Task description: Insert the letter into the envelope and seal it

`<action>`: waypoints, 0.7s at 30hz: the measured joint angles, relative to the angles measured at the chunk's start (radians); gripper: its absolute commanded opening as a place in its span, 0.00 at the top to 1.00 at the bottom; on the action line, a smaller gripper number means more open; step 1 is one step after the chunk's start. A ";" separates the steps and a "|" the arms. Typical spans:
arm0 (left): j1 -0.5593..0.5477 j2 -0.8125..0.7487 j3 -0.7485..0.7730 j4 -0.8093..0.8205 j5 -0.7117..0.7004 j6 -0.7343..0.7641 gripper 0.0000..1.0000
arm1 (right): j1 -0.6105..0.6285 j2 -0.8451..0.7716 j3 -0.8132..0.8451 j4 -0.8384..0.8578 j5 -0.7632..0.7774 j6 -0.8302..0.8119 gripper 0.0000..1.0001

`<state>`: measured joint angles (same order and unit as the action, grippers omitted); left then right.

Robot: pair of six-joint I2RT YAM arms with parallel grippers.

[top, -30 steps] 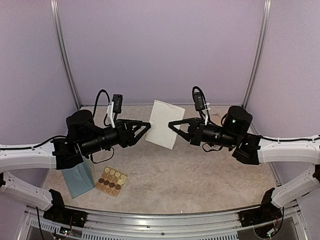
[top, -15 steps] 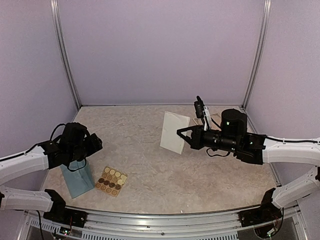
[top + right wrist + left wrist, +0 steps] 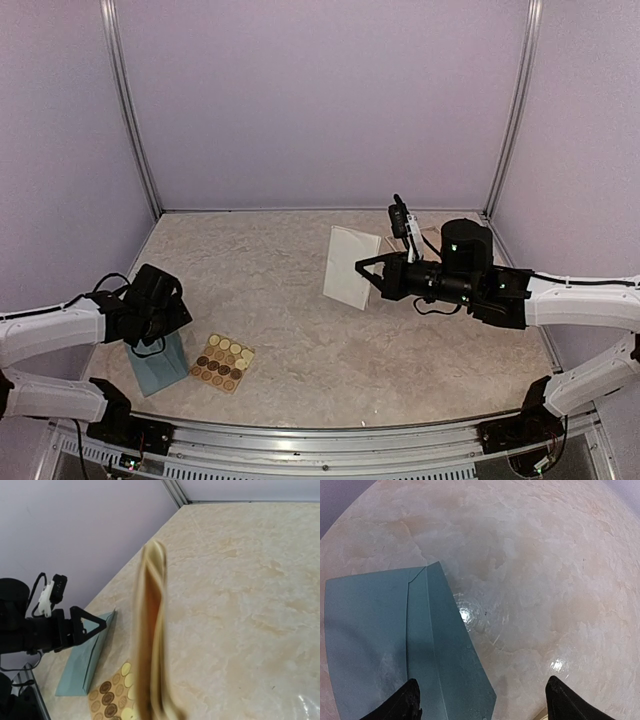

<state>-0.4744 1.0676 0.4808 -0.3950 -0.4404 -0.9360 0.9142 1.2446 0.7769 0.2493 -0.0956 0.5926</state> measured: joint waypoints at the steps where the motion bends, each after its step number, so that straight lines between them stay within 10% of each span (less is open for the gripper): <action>1: 0.004 0.002 -0.004 0.001 -0.002 0.000 0.24 | 0.000 0.000 0.000 -0.001 0.000 0.000 1.00; 21: 0.072 0.076 -0.070 0.088 0.038 0.029 0.66 | 0.000 0.002 0.000 -0.017 0.004 0.006 1.00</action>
<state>-0.4023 1.1439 0.4110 -0.3069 -0.4026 -0.9073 0.9142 1.2465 0.7769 0.2325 -0.0914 0.5991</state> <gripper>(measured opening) 0.430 0.004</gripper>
